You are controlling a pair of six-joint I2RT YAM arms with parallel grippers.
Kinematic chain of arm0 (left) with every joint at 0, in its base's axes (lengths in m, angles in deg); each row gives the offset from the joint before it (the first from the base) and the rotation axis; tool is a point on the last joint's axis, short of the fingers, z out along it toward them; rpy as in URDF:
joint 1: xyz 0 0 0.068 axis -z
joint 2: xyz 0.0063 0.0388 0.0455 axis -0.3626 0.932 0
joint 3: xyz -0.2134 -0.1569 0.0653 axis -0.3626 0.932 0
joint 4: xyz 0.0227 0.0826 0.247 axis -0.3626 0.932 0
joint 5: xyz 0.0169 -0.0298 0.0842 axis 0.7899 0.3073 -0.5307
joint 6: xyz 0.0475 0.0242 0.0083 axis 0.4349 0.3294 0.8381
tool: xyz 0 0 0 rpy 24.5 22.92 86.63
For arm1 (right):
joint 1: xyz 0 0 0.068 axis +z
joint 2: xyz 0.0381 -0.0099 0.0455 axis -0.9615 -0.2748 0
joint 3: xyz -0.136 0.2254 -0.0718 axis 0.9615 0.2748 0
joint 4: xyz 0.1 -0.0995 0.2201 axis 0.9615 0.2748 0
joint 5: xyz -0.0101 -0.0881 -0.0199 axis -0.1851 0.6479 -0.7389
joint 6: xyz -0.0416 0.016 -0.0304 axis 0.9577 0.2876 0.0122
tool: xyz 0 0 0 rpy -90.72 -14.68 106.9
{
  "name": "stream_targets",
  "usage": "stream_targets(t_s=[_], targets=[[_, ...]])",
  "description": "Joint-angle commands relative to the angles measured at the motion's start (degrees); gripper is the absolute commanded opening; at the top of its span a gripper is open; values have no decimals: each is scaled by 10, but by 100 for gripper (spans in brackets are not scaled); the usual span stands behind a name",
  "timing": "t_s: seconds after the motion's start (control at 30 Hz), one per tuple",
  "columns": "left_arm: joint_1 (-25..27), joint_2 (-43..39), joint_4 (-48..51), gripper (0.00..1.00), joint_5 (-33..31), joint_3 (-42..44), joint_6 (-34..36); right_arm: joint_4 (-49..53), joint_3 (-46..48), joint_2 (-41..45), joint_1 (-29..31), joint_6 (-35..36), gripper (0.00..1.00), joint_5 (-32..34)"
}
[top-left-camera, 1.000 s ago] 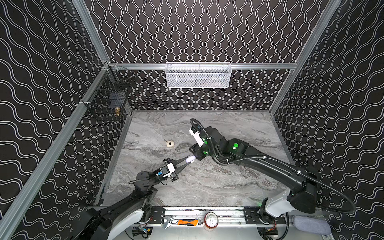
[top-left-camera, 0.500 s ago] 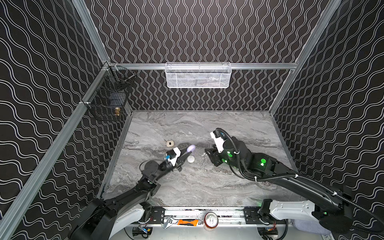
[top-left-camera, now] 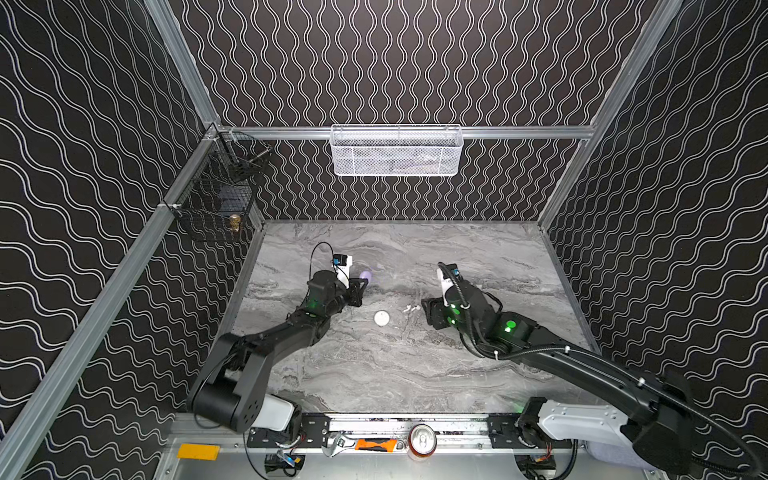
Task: Insert the wireless bluetooth earbuds into the charging case
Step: 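Set the lavender case down with the left gripper while the right gripper moves away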
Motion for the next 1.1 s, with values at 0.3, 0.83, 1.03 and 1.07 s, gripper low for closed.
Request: stream_targets(t_s=[0.3,0.83,1.03,1.07], targets=[[-4,124,133,0,57,-93,-15,-130,-12,-163,32,-142,59,-76],[-5,186,200,6,55,-142,1,-246,52,-206,49,-203,61,-92],[-5,158,195,49,39,-123,18,-229,55,-211,56,-211,62,-78],[-5,150,193,53,36,-120,21,-225,53,-211,57,-213,63,-76]])
